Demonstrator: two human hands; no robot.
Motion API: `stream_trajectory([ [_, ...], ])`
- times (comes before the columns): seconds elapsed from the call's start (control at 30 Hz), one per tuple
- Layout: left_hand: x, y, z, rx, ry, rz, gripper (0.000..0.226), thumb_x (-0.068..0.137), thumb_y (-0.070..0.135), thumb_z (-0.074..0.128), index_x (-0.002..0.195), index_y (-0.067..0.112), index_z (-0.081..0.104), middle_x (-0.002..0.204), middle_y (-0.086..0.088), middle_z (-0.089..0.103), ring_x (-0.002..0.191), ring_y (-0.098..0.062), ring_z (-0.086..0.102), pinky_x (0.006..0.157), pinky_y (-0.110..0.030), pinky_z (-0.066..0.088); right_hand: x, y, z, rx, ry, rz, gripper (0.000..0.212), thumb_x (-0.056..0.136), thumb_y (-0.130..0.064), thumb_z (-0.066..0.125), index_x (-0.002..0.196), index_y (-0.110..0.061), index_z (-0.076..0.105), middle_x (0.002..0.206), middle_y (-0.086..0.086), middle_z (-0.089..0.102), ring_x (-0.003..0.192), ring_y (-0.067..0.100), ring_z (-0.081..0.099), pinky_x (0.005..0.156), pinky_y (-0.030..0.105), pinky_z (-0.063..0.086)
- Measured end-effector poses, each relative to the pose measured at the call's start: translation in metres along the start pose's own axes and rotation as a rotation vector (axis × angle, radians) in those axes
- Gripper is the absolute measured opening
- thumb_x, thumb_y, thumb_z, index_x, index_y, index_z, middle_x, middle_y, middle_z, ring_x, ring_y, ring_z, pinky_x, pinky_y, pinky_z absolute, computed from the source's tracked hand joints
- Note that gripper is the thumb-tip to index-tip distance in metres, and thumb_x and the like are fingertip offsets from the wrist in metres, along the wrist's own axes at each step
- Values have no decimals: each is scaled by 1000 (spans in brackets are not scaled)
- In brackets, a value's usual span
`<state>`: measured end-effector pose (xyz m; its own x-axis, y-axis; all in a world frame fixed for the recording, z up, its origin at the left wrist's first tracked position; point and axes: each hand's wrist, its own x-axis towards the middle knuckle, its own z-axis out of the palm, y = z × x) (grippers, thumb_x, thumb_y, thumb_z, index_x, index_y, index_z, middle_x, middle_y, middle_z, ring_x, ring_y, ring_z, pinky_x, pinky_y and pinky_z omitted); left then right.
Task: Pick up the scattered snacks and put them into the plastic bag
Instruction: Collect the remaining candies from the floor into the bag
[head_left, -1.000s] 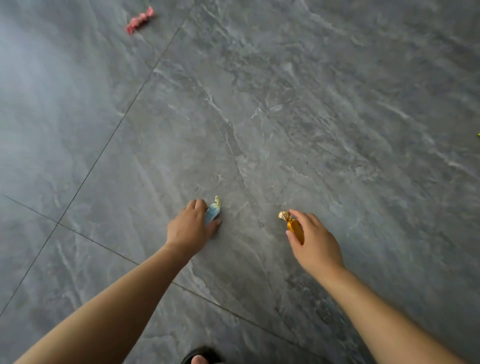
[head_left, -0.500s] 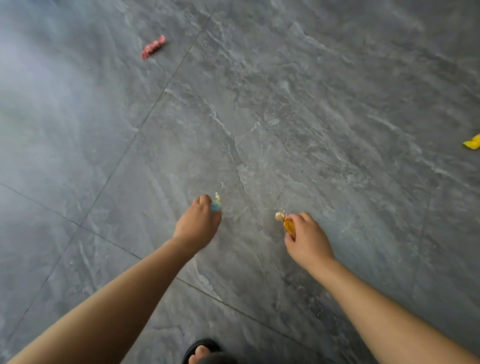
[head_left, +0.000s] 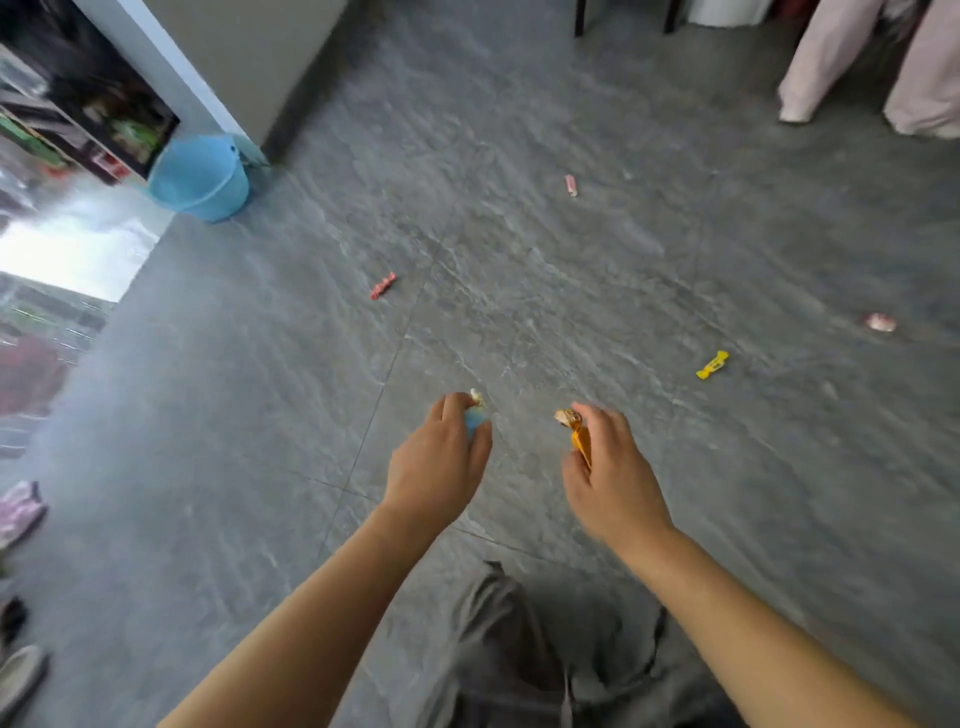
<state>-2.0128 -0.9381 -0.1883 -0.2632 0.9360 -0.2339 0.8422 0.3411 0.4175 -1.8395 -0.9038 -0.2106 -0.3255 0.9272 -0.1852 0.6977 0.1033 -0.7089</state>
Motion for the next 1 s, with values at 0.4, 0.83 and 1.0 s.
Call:
stream_trajectory([
  [0.4,-95,149,-94,23,-164,331,39,94,46,39,120,17,45,119,-1,56,81,-19,57,62,-30,41,-163,-47,-156,64,415,284,29,94,-26,44,120,-15,45,116,5,50,84,18,57,70,30,47],
  [0.83,-160,413,40,143,-394,880,36,94,43,42,119,18,46,119,-4,58,96,-27,59,65,-31,39,-341,110,-312,42,799,686,32,92,-26,48,123,-19,48,119,4,54,94,19,54,78,35,45],
  [1.0,-210,518,94,141,-546,1128,34,91,45,49,117,23,48,116,-2,61,99,-24,60,72,-29,41,-411,158,-350,73,1028,867,30,88,-18,55,118,-19,54,108,1,57,97,19,54,75,20,33],
])
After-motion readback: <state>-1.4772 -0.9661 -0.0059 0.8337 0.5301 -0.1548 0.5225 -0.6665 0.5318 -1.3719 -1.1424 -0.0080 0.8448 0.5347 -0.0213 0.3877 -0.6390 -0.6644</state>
